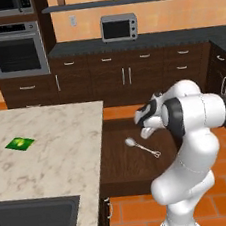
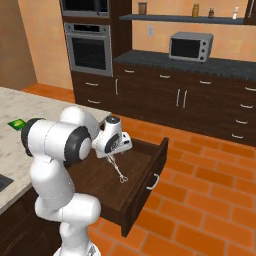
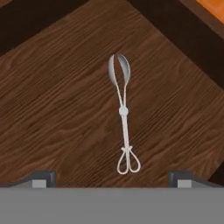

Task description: Pick the tongs from the drawer and place it on the counter.

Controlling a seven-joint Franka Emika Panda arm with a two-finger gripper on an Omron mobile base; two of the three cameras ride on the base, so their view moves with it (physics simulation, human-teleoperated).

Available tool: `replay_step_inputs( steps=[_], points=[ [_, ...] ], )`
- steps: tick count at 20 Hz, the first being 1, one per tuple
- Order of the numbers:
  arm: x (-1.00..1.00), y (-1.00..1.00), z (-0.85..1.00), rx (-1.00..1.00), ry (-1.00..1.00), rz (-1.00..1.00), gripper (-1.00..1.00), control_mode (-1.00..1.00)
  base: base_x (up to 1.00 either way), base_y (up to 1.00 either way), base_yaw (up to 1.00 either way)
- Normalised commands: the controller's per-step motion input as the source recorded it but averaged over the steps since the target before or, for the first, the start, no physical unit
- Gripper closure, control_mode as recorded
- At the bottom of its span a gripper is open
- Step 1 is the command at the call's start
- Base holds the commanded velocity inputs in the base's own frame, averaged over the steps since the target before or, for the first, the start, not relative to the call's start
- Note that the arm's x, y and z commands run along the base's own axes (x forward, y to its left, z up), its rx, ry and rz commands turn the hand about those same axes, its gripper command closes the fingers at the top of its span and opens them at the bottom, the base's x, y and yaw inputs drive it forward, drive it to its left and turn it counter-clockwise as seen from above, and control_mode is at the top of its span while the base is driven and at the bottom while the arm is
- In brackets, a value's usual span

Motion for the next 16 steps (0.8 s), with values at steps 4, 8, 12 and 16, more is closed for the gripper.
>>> replay_step_inputs(
  steps=[4,8,12,16],
  points=[
    [0.56,0.05,-0.93,0.0,0.1,0.12,-1.0,-1.0,0.0,0.0,0.0],
    [0.45,0.0,-0.79,0.0,0.1,0.12,-1.0,-1.0,0.0,0.0,0.0],
    [0.46,0.01,-0.52,0.0,0.07,0.11,-1.0,-1.0,0.0,0.0,0.0],
    [0.32,0.04,-0.45,0.0,0.09,0.1,-1.0,-1.0,0.0,0.0,0.0]
  ],
)
